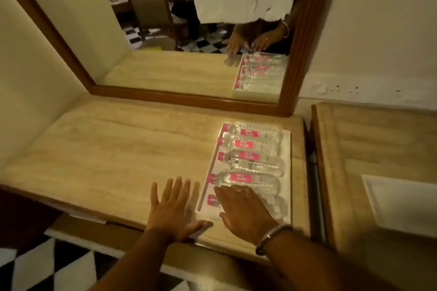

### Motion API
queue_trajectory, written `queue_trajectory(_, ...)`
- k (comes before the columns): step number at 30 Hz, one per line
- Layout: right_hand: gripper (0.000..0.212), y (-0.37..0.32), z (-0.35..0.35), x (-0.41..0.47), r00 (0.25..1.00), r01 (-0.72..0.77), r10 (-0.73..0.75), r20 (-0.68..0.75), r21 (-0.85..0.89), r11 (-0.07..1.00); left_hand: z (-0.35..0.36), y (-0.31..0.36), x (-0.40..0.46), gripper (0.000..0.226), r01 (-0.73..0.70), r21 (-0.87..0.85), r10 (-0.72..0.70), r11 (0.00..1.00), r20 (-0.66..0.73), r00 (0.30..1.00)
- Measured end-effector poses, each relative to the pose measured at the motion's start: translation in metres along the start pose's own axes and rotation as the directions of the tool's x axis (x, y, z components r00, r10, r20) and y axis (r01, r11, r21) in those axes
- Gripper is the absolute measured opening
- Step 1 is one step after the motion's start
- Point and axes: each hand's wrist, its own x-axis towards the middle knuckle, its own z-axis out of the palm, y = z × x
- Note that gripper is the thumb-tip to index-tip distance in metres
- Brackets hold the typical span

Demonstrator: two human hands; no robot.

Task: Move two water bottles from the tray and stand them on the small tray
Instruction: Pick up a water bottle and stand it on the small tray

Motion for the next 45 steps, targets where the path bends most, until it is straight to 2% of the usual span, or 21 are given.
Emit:
queue_trajectory(2,0.054,-0.015,0.012,0.027,0.998,-0.018,0.02,0.057,-0.028,0.999,0.015,-0.013,0.008,0.129,-0.027,-0.052,0.032,0.998,0.088,0.996)
queue_trajectory(5,0.033,-0.027,0.018,0.059,0.98,-0.035,0.061,0.19,-0.135,0.99,0.035,-0.015,0.03,0.13,-0.131,-0.112,0.145,0.985,0.13,0.981)
queue_trajectory(6,0.03,-0.027,0.018,0.064,0.969,-0.037,0.078,0.234,-0.175,0.984,0.038,-0.009,0.035,0.13,-0.178,-0.126,0.193,0.976,0.119,0.974)
queue_trajectory(8,0.038,-0.027,0.017,0.072,0.962,-0.023,0.081,0.26,-0.219,0.975,0.046,-0.003,0.041,0.129,-0.241,-0.136,0.255,0.961,0.096,0.962)
queue_trajectory(10,0.037,-0.021,0.007,0.074,0.975,-0.061,0.085,0.204,-0.122,0.991,0.051,-0.002,0.045,0.128,-0.27,-0.125,0.279,0.955,0.061,0.958)
queue_trajectory(13,0.025,-0.003,-0.034,0.059,0.979,-0.164,0.178,-0.099,0.138,0.977,0.052,-0.003,0.046,0.128,-0.275,-0.12,0.283,0.954,0.053,0.958)
queue_trajectory(14,0.019,0.007,-0.048,0.049,0.956,-0.189,0.224,-0.19,0.189,0.964,0.051,-0.004,0.045,0.128,-0.27,-0.122,0.278,0.955,0.052,0.959)
queue_trajectory(15,0.023,0.017,-0.063,0.038,0.929,-0.212,0.271,-0.251,0.238,0.948,0.05,-0.004,0.046,0.129,-0.267,-0.121,0.274,0.956,0.047,0.961)
queue_trajectory(17,0.036,0.03,-0.08,0.014,0.879,-0.254,0.352,-0.321,0.309,0.917,0.05,-0.002,0.047,0.129,-0.271,-0.113,0.278,0.956,0.044,0.96)
queue_trajectory(20,0.037,0.032,-0.078,-0.017,0.805,-0.31,0.426,-0.414,0.319,0.896,0.051,-0.002,0.047,0.131,-0.268,-0.129,0.275,0.955,0.043,0.96)
queue_trajectory(25,0.035,0.028,-0.059,-0.052,0.758,-0.274,0.425,-0.495,0.349,0.896,0.05,-0.001,0.047,0.132,-0.261,-0.131,0.268,0.956,0.041,0.963)
queue_trajectory(29,0.036,0.033,-0.057,-0.064,0.689,-0.313,0.522,-0.503,0.442,0.84,0.044,0.002,0.046,0.131,-0.251,-0.133,0.26,0.959,0.052,0.964)
queue_trajectory(34,0.061,0.036,-0.067,-0.07,0.631,-0.294,0.58,-0.515,0.534,0.793,0.039,0.003,0.045,0.134,-0.223,-0.149,0.235,0.963,0.069,0.969)
queue_trajectory(37,0.066,0.044,-0.087,-0.087,0.602,-0.248,0.585,-0.544,0.568,0.785,0.021,0.013,0.044,0.141,-0.172,-0.223,0.19,0.959,0.061,0.98)
queue_trajectory(40,0.065,0.063,-0.124,-0.115,0.563,-0.185,0.59,-0.578,0.608,0.772,-0.007,0.045,0.039,0.149,-0.125,-0.232,0.137,0.964,0.035,0.99)
queue_trajectory(42,0.066,0.085,-0.149,-0.139,0.554,-0.124,0.589,-0.588,0.641,0.757,-0.028,0.085,0.039,0.145,-0.161,-0.214,0.165,0.963,0.0,0.986)
queue_trajectory(45,0.068,0.125,-0.179,-0.172,0.603,-0.034,0.553,-0.575,0.674,0.738,-0.058,0.171,0.041,0.14,-0.263,-0.297,0.251,0.918,-0.078,0.965)
